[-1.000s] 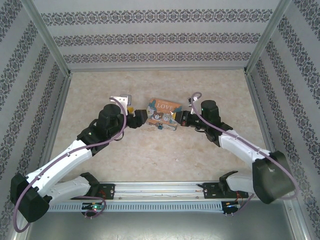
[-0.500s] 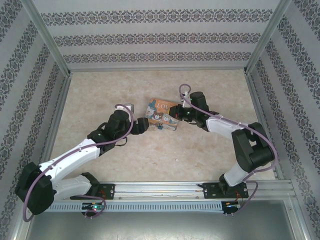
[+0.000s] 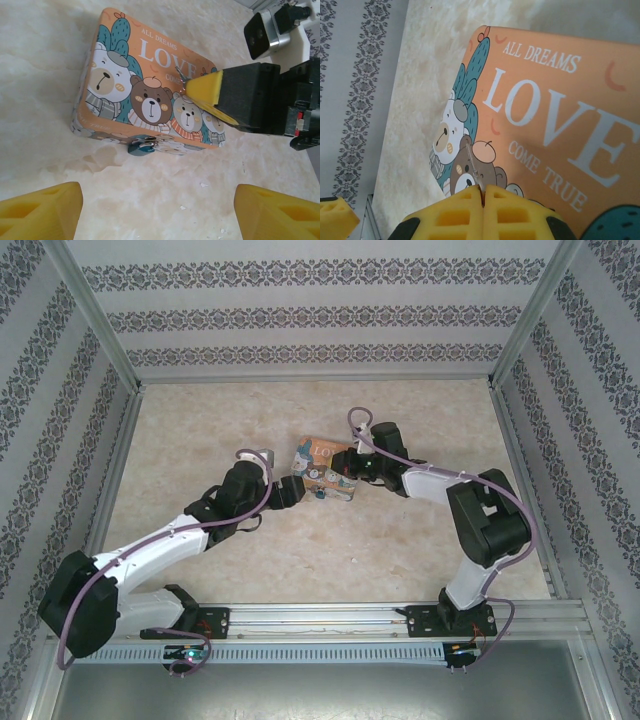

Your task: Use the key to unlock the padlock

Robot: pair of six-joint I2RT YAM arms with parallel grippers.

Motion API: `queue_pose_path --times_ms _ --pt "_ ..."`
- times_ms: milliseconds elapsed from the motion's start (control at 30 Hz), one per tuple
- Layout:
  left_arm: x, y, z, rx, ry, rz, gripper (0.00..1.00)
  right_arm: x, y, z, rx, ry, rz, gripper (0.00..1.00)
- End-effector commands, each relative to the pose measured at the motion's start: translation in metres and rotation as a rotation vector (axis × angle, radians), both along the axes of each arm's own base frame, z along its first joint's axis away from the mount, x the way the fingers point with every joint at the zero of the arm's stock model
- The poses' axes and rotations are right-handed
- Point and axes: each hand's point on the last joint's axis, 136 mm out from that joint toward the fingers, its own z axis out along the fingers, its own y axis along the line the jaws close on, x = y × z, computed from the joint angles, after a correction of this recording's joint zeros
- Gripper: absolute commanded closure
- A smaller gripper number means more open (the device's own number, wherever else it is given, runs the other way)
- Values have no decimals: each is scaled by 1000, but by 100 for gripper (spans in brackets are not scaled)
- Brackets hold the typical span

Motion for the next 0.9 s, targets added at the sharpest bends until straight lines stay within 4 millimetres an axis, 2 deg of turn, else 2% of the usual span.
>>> queue_pose_path --times_ms 0,200,467,633,867 --pt "4 -6 2 -71 -7 -5 21 7 14 11 37 -45 40 100" --pt "6 -10 -6 -100 18 -15 25 0 18 -10 11 -8 66 100" --pt "6 -8 -30 -158 77 -32 35 -31 23 -45 -2 84 136 100" --pt "5 -3 -49 -130 112 -51 38 -46 25 -53 -5 103 177 100" --pt "7 -5 -62 -46 102 -129 38 -51 20 -59 -30 104 169 100"
